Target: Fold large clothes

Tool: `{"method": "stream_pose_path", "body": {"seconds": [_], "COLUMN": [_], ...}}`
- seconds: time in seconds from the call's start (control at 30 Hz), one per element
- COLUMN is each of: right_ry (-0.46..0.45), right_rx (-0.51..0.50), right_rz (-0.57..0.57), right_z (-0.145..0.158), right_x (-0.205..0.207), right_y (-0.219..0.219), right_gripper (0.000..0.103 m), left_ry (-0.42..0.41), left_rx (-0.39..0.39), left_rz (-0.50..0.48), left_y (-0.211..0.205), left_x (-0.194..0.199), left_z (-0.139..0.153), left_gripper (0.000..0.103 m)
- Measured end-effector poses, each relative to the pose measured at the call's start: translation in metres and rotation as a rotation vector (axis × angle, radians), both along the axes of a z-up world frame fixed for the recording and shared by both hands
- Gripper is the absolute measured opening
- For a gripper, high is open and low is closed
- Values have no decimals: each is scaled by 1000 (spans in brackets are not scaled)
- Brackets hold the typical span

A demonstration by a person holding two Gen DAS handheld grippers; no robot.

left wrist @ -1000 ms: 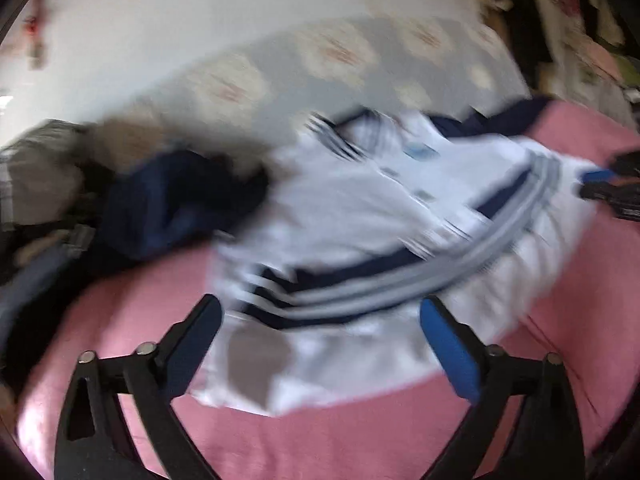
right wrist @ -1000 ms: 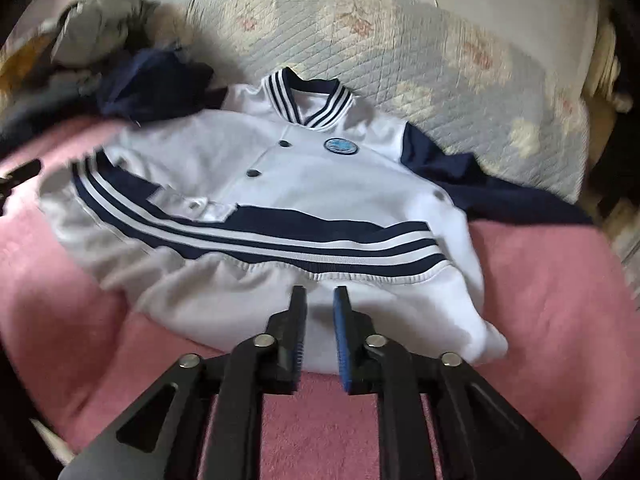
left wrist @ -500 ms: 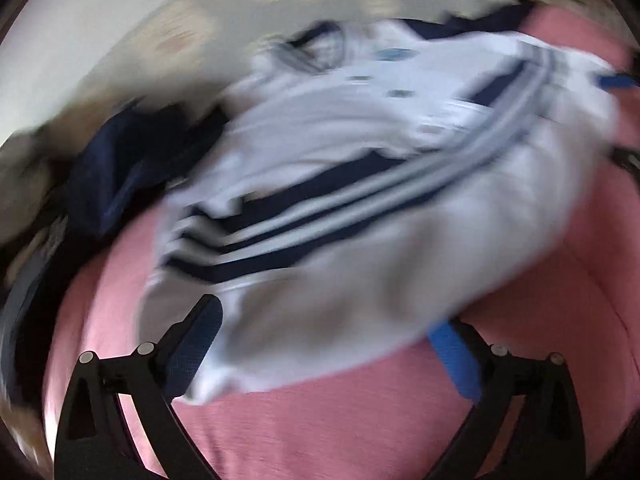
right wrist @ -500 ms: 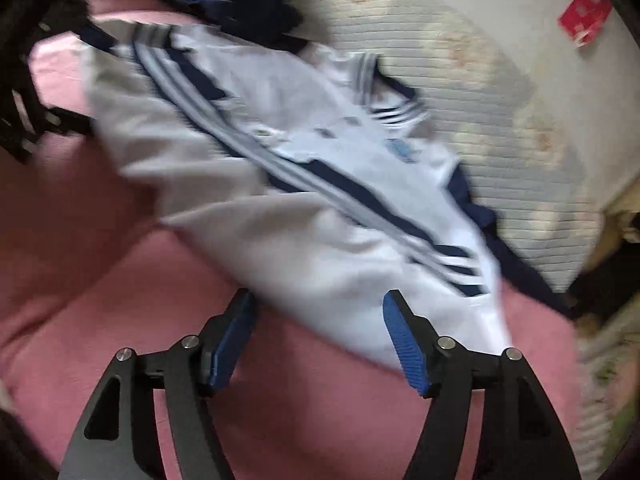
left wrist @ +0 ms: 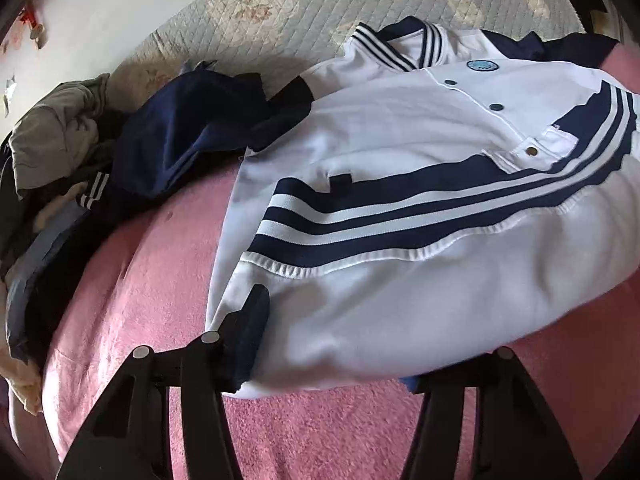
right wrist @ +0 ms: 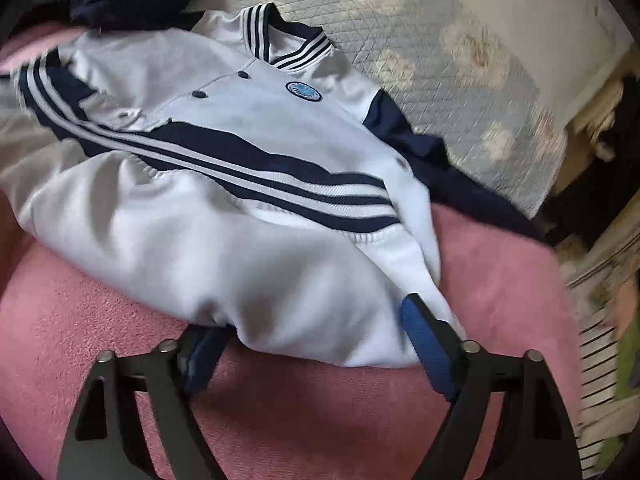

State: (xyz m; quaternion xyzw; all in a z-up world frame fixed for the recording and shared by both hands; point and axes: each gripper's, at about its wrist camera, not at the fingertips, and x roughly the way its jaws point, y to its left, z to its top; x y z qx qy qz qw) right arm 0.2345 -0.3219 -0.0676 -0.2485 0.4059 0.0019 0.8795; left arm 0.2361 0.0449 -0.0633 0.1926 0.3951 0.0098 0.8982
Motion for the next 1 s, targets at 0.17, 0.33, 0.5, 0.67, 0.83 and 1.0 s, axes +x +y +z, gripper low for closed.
{"method": "stream_pose_path", "body": {"seconds": [0.17, 0.33, 0.5, 0.67, 0.83, 1.0], "right_ry": [-10, -2, 30, 77, 122, 140], "right_rx": [23, 148, 238, 304, 361, 389], "right_rz": [-6, -18, -17, -34, -44, -50], "right_z": [-7, 12, 21, 20, 40, 73], "right_x": [6, -12, -61, -101, -83, -20], "right_y": [4, 0, -8, -18, -24, -29], "right_gripper": [23, 18, 18, 19, 23, 32], "left_ry": [-10, 9, 57, 195, 257, 295], "left_rx": [-1, -94, -181, -206, -183, -345], "left_rz": [13, 19, -48, -105, -186, -126], "left_y": [0, 7, 18, 18, 1, 25], "left_x": [8, -13, -54, -89, -72, 5], "left_z": [-3, 16, 35, 24, 49, 75], "left_gripper": [10, 9, 8, 11, 15, 30]}}
